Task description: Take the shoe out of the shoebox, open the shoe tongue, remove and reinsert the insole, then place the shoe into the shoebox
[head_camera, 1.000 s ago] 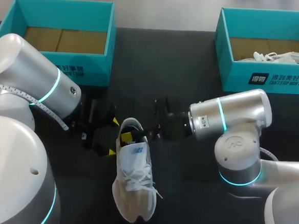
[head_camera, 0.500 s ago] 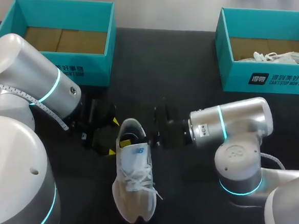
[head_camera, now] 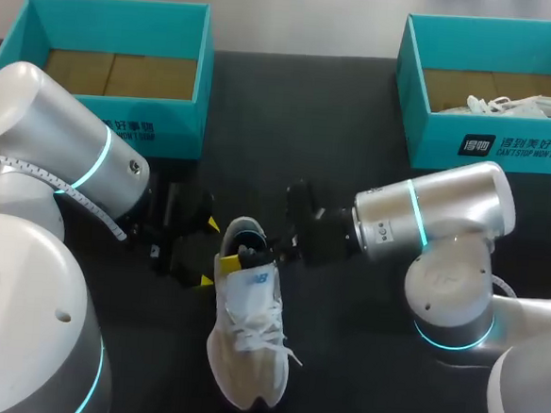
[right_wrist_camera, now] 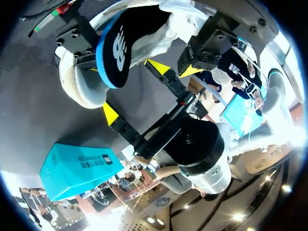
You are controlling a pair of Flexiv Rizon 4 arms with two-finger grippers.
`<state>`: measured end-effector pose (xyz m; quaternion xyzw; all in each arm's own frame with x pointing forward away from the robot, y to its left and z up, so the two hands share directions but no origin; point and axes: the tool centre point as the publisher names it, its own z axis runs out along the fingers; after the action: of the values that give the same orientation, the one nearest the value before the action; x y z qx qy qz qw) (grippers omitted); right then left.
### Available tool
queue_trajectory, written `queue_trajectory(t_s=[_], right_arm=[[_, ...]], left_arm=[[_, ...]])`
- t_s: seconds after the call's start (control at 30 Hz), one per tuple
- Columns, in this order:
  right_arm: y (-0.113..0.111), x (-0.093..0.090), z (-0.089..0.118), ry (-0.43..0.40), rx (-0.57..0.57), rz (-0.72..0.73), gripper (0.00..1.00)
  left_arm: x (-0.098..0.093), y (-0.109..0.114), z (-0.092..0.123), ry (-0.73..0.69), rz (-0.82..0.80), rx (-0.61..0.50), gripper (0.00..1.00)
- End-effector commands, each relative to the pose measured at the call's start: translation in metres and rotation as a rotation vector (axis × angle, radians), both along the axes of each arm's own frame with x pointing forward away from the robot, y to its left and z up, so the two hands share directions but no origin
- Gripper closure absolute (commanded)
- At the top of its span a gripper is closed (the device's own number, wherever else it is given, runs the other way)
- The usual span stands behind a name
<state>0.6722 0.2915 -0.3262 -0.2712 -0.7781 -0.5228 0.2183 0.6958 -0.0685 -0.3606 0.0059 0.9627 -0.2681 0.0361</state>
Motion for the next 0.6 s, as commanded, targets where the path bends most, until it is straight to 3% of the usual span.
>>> queue_trajectory(t_s=[0.03,0.17,0.33,0.6], right_arm=[[-0.004,-0.001,0.007,-0.005,-0.029,0.008,0.02],[-0.007,-0.002,0.011,-0.007,-0.045,0.020,0.02],[-0.005,-0.005,0.016,-0.013,-0.061,0.034,0.07],[-0.015,-0.005,0.019,-0.019,-0.103,0.007,0.04]], left_arm=[[-0.001,0.001,0.001,0.000,0.000,0.000,0.00],[-0.001,0.001,0.001,0.000,0.000,0.000,0.00],[-0.001,0.001,0.001,0.000,0.000,0.000,0.00],[-0.001,0.001,0.001,0.000,0.000,0.000,0.00]])
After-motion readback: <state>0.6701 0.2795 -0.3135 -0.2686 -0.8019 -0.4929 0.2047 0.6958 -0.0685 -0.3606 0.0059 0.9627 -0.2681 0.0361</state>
